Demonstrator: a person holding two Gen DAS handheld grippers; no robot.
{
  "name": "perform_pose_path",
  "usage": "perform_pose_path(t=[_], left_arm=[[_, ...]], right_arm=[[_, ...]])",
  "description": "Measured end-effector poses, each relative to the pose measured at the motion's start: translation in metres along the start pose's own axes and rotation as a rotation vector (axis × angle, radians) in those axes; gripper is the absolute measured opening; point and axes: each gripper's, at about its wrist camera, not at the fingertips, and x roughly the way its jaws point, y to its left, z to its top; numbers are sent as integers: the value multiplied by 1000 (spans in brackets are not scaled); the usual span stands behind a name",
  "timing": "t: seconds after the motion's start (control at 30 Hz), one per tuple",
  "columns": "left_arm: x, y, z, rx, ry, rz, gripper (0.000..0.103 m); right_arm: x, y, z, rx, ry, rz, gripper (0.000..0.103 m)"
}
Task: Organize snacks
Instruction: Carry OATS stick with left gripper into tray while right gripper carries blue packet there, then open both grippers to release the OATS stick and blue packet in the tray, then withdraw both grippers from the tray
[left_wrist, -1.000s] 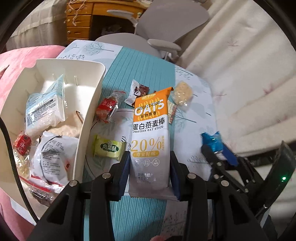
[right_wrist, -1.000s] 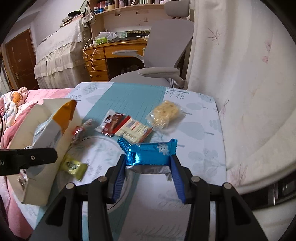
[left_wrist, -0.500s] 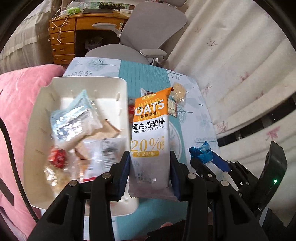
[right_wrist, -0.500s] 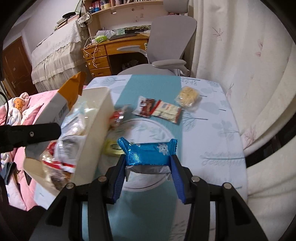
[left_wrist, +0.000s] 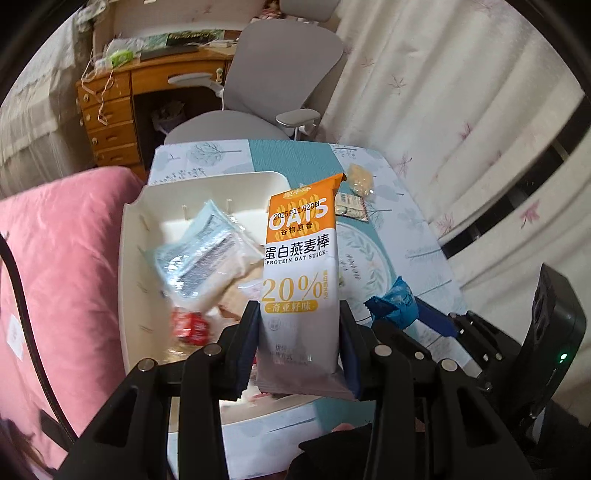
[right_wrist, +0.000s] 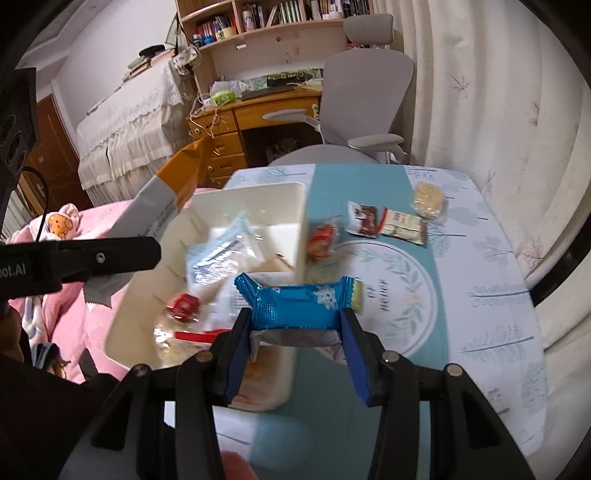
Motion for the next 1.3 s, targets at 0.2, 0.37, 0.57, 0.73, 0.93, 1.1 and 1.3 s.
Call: perform_pose_path(t=[0.2,0.37,0.57,0.73,0.93,1.1,1.3], left_arm=[[-10,24,-13,-5,10,13,39],[-18,49,-23,-62,9,14,39],[-27,66,-31,-119,-13,41,56],[-27,67,-29,-145,-19,65,70],[-13,60,-28,-166,26,59,78],[0,41,-22,-146,52,46,81],[15,11,-12,-120,74,35,82]], right_arm=[[0,30,-5,-16,-36,37,47],[0,49,-5,-44,-50,71,47],[3,62,-3,-64,-47,108,54],[4,55,-4,-47,-27,76,60],[-3,35,-5,-1,-12,33,60],[-9,9,-8,68,13,5,60],[-14,-35,-9,167,35,-20,60]])
